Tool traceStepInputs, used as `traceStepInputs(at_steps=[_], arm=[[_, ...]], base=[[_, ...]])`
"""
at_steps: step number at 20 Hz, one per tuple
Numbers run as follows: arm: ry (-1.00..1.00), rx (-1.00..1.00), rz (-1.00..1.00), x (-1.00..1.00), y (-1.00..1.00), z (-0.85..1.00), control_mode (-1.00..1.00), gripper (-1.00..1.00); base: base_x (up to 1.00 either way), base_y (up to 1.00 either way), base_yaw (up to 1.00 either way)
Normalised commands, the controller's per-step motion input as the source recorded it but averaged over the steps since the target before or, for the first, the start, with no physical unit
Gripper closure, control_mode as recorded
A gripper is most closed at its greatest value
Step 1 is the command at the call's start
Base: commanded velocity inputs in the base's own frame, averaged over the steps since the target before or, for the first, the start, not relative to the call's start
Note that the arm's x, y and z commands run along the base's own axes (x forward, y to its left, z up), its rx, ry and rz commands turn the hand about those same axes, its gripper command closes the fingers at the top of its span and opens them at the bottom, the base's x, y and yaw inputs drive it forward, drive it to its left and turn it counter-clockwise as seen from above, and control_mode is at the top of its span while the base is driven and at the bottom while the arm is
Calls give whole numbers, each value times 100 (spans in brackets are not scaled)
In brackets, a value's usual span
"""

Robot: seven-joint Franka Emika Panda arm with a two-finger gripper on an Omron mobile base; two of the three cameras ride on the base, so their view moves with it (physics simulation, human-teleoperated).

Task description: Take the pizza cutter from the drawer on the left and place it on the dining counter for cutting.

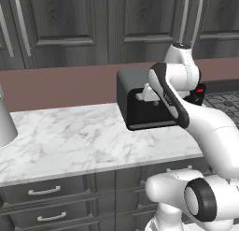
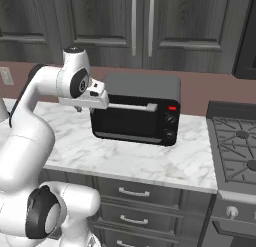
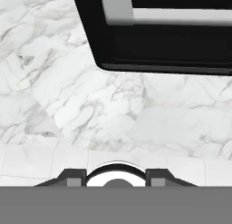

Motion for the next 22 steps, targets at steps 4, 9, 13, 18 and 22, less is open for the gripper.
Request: traceStepInputs(at_steps=[4,9,13,18,22], arm=[[0,0,0,-16,4,0,-100,-100],[0,0,0,-45,26,0,-100,-100],[0,-2,0,-51,39,0,-100,-100],[0,-3,3,-44,46,0,-100,-100],[0,-4,6,-39,53,0,-100,-100]], base=[[0,0,0],[0,0,0],[0,0,0],[0,0,0],[0,0,0]])
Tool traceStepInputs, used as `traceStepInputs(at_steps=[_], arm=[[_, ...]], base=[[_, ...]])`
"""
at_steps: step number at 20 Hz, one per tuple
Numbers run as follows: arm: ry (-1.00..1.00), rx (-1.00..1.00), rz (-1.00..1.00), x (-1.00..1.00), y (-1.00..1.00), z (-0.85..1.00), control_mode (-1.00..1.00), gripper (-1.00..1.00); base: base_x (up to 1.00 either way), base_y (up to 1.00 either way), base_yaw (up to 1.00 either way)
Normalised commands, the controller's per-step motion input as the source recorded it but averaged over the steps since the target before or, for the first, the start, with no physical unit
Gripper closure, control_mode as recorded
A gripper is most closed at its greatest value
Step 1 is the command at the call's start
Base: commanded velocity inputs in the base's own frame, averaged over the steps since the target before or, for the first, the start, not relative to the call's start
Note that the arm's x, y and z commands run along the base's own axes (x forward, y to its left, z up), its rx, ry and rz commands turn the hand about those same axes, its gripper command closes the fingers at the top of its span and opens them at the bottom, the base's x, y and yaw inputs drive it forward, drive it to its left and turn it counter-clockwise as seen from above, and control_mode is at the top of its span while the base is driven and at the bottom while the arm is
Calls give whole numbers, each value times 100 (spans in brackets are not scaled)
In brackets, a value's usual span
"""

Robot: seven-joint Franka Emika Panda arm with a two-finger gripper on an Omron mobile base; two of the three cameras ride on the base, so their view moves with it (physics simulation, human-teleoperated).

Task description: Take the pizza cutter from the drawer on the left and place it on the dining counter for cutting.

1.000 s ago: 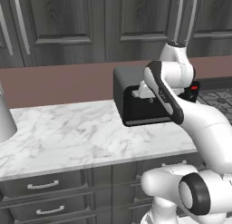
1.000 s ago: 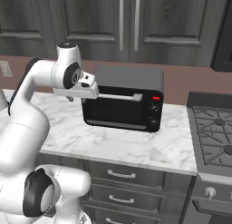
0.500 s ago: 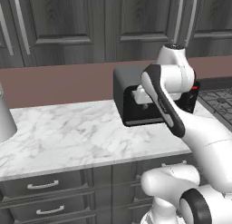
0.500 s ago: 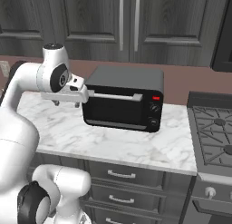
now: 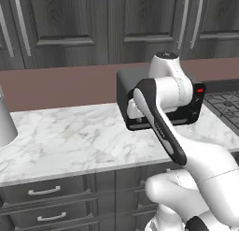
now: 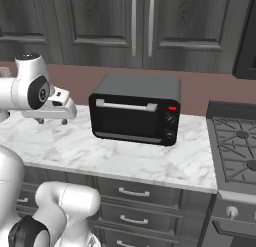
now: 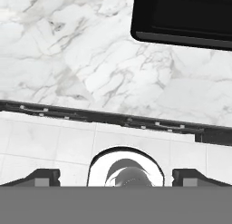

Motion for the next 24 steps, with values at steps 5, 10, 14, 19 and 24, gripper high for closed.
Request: traceStepInputs(at_steps=[5,10,14,19,24], arm=[[0,-5,9,-20,64,-9,-100,-100],[0,-7,12,-2,74,-18,-100,-100],[0,-7,18,0,71,-21,-100,-100],[-2,-10,23,0,63,-19,-100,-100],[-4,-11,27,0,47,-13,-100,-100]], base=[[0,0,0],[0,0,0],[0,0,0],[0,0,0],[0,0,0]])
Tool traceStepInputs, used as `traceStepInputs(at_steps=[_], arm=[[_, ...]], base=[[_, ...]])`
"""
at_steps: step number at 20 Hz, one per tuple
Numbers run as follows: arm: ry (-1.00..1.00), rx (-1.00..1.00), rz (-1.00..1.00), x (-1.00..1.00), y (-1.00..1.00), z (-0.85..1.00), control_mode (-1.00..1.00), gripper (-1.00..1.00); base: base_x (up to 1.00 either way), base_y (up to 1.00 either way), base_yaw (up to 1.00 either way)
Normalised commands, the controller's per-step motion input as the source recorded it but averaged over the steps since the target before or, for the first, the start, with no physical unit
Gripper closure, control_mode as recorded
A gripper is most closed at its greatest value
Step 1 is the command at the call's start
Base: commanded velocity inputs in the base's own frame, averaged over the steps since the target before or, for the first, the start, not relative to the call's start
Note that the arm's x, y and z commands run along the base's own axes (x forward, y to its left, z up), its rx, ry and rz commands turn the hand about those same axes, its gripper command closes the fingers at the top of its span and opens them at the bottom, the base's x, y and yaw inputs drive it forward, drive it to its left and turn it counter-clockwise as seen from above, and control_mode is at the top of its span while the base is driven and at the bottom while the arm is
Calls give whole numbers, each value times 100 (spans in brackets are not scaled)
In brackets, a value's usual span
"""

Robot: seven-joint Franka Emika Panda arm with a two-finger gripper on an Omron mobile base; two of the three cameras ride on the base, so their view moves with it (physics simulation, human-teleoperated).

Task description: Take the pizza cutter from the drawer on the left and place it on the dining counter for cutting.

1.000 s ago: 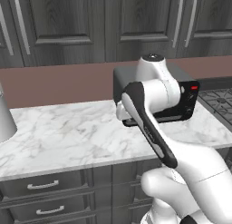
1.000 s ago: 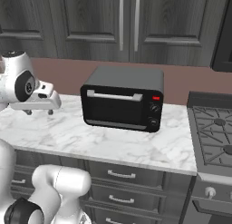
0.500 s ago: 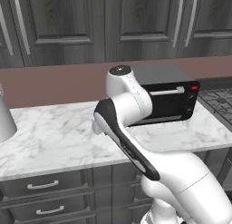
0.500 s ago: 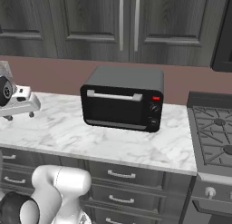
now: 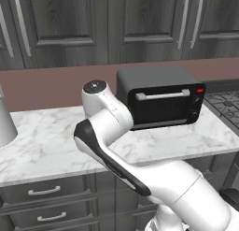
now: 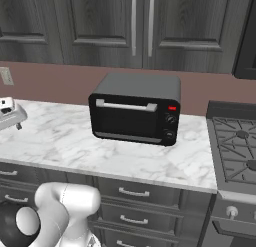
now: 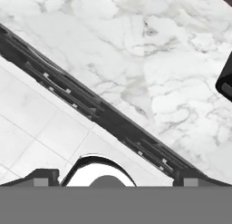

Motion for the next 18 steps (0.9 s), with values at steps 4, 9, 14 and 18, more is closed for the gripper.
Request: traceStepInputs(at_steps=[4,9,14,18], arm=[[-1,-10,29,0,31,-10,-100,-100],[0,-12,32,-2,32,-15,-100,-100],[-6,-11,37,0,32,-32,-100,-100],[-19,-14,33,-3,37,-47,-100,-100]], base=[[0,0,0],[0,0,0],[0,0,0],[0,0,0]])
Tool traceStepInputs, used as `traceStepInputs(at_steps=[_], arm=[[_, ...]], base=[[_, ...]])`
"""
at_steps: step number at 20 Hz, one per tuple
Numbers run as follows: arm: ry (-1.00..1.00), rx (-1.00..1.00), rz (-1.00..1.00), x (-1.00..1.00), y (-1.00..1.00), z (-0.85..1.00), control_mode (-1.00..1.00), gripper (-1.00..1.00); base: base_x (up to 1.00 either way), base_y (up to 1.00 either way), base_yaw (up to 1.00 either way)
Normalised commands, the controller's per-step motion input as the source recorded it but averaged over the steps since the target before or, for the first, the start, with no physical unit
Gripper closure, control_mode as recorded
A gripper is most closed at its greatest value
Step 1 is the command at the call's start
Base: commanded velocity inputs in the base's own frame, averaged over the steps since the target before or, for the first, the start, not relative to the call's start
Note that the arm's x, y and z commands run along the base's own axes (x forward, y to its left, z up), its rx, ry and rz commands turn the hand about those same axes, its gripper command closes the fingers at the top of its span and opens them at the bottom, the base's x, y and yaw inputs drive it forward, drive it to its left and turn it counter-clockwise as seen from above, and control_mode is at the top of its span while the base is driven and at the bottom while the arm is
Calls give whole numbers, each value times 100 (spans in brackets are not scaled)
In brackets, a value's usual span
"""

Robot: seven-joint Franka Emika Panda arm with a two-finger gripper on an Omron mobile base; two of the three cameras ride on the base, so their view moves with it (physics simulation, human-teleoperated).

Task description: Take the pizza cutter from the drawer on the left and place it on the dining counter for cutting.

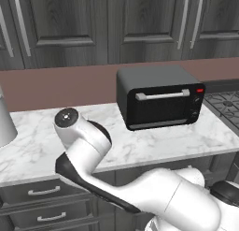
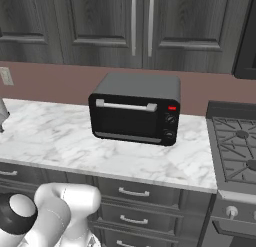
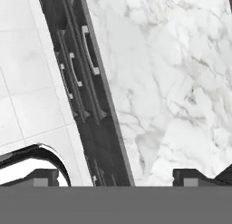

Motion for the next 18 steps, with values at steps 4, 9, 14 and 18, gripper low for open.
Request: traceStepInputs(at_steps=[4,9,14,18], arm=[[-30,-10,26,-11,34,-38,-100,-100],[-33,-6,17,-17,36,-37,-100,-100],[-32,-5,12,-14,34,-34,-100,-100],[-31,-5,9,-3,39,-26,-100,-100]], base=[[0,0,0],[0,0,0],[0,0,0],[0,0,0]])
